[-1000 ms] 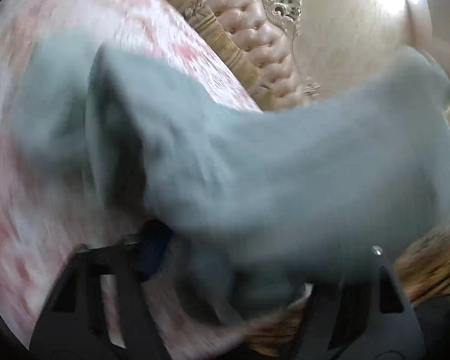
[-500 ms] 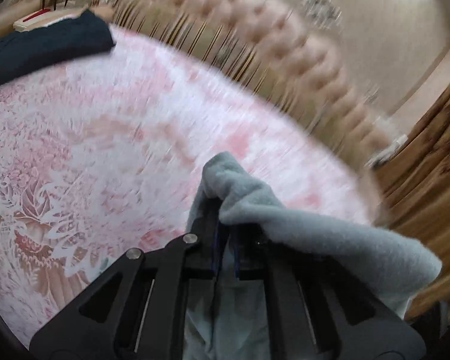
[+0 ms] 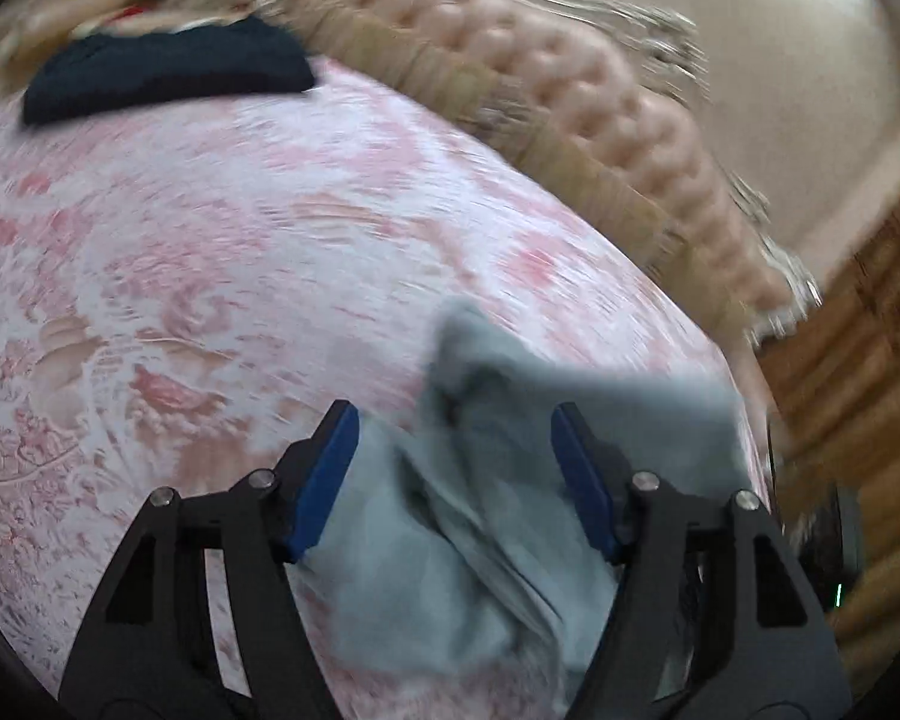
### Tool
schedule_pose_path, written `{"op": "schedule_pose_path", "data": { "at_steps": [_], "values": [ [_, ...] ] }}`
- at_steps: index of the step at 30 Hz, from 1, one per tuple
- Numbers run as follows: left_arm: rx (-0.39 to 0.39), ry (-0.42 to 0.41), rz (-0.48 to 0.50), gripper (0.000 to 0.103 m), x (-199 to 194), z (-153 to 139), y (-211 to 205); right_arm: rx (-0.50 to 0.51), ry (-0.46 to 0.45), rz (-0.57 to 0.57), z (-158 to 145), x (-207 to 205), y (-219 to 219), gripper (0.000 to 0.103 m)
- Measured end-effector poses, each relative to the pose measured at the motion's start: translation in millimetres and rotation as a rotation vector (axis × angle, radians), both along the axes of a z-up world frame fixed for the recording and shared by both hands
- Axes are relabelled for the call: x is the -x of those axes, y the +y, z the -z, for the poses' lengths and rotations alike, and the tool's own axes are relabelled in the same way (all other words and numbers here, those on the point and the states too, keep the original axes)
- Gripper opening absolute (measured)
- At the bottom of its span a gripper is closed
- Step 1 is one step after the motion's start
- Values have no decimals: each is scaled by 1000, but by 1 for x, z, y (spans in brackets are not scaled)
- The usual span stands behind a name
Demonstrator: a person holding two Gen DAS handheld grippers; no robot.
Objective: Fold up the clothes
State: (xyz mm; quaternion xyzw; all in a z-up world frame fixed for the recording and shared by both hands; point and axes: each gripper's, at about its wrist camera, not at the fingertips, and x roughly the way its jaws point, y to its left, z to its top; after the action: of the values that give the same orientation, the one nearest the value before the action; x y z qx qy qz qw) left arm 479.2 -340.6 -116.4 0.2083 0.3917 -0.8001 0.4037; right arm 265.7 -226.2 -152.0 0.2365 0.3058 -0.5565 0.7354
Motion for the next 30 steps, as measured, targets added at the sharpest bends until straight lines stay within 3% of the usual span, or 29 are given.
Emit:
{"op": "schedule_pose_path", "data": {
  "at_steps": [5, 7, 9, 10, 11, 14, 19, 26, 30],
  "values": [
    [198, -342, 120, 70, 63, 6, 25, 40, 16, 19, -7, 3, 5, 11],
    [206, -406, 155, 70, 80, 19, 26, 64, 25, 19, -13, 2, 9, 11],
    [184, -402, 164, 70, 87, 25, 19, 82, 32, 14, -18, 2, 13, 11],
    [159, -389, 159, 55, 87, 25, 11, 86, 34, 6, -19, 1, 15, 11],
    [134, -375, 154, 5, 88, 24, 4, 89, 36, -1, -20, 0, 16, 11],
    [107, -299, 123, 6, 81, 10, -17, 93, 29, -16, -22, -3, 21, 11],
    [189, -289, 113, 6, 102, -52, -46, 108, 12, -5, -25, 2, 20, 11],
    [256, -306, 300, 6, 230, -87, -76, 114, 18, -35, -22, -7, 15, 11],
    [284, -255, 383, 8, 285, -97, -70, 94, -2, -15, -16, 5, 16, 11]
  ]
}}
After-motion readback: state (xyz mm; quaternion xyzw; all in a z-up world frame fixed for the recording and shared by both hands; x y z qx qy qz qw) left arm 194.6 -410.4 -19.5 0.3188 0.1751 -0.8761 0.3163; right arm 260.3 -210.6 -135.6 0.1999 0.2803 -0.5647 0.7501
